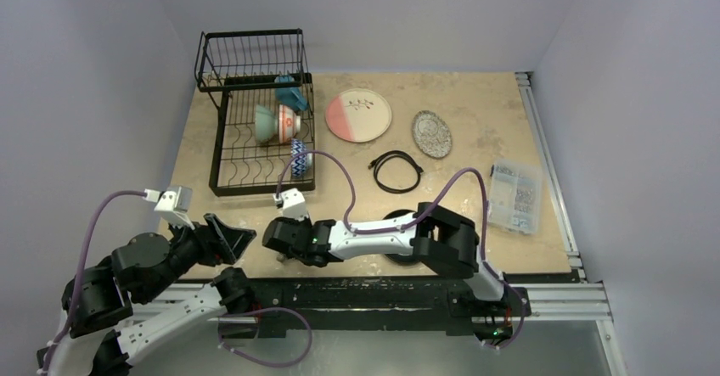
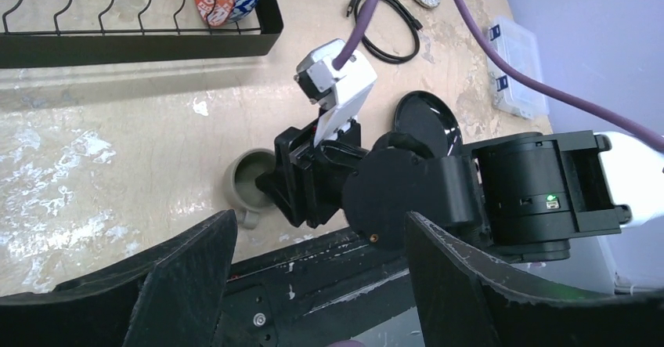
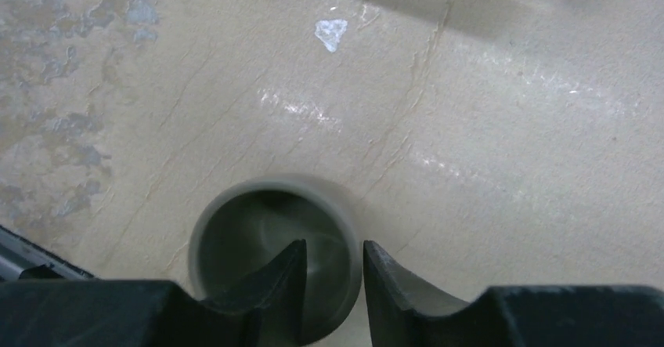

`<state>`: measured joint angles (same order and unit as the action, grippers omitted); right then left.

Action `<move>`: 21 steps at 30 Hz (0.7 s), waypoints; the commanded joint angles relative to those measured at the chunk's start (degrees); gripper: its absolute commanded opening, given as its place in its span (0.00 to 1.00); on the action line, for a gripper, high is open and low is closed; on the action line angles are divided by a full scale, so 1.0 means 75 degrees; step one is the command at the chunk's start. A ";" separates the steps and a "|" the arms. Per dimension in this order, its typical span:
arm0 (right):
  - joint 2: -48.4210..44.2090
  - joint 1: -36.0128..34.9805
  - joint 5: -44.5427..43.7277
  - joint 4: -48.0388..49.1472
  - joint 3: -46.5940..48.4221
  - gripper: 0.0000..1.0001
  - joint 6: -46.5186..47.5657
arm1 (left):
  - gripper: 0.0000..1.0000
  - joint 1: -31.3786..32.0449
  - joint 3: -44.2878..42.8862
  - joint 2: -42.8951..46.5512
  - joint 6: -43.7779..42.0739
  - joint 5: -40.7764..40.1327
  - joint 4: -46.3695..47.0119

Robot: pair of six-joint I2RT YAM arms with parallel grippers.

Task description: Load the mixed dishes into the dish rack

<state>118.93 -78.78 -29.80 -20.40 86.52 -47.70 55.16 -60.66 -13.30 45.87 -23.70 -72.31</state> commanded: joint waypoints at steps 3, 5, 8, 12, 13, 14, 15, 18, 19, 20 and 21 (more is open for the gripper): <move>0.0352 -0.0058 -0.0907 -0.1031 0.0724 0.14 0.0005 | 0.77 0.0017 0.0096 0.0097 -0.0051 0.0115 -0.0130; 0.0102 -0.0056 -0.1113 -0.1019 0.0514 0.02 -0.0100 | 0.77 0.0017 0.0096 0.0088 -0.0046 0.0122 -0.0153; -0.0949 -0.0043 -0.1226 -0.0189 -0.0342 0.00 0.0278 | 0.77 0.0023 0.0107 0.0049 -0.0020 0.0136 -0.0134; -0.2697 0.0298 -0.0766 0.1452 -0.1851 0.00 0.0780 | 0.77 0.0017 0.0202 -0.0070 0.0004 0.0239 0.0040; -0.3144 0.0538 -0.0316 0.1838 -0.2308 0.00 0.0726 | 0.78 0.0017 0.0246 -0.0112 0.0011 0.0283 0.0124; -0.3635 0.0916 0.0427 0.2408 -0.2833 0.00 0.0621 | 0.78 0.0017 0.0281 -0.0156 0.0038 0.0366 0.0220; -0.4120 0.1365 0.1371 0.3165 -0.3462 0.00 0.0484 | 0.79 0.0017 0.0338 -0.0182 0.0047 0.0473 0.0362; -0.5496 0.2498 0.3504 0.5963 -0.5571 0.00 -0.0041 | 0.81 0.0023 0.0514 -0.0250 0.0105 0.0983 0.0915; -0.5862 0.2713 0.3821 0.6655 -0.6063 0.00 -0.0128 | 0.82 0.0018 0.0585 -0.0274 0.0141 0.1169 0.1143; -0.6158 0.2823 0.3933 0.6986 -0.6377 0.00 -0.0124 | 0.83 0.0017 0.0669 -0.0283 0.0192 0.1387 0.1396; -0.6442 0.2865 0.3948 0.7081 -0.6587 0.00 -0.0056 | 0.84 0.0017 0.0767 -0.0297 0.0242 0.1639 0.1755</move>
<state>77.49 -59.96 -13.34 11.00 45.74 -46.06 55.16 -56.84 -13.98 46.13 -18.48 -69.21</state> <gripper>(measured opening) 0.068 0.822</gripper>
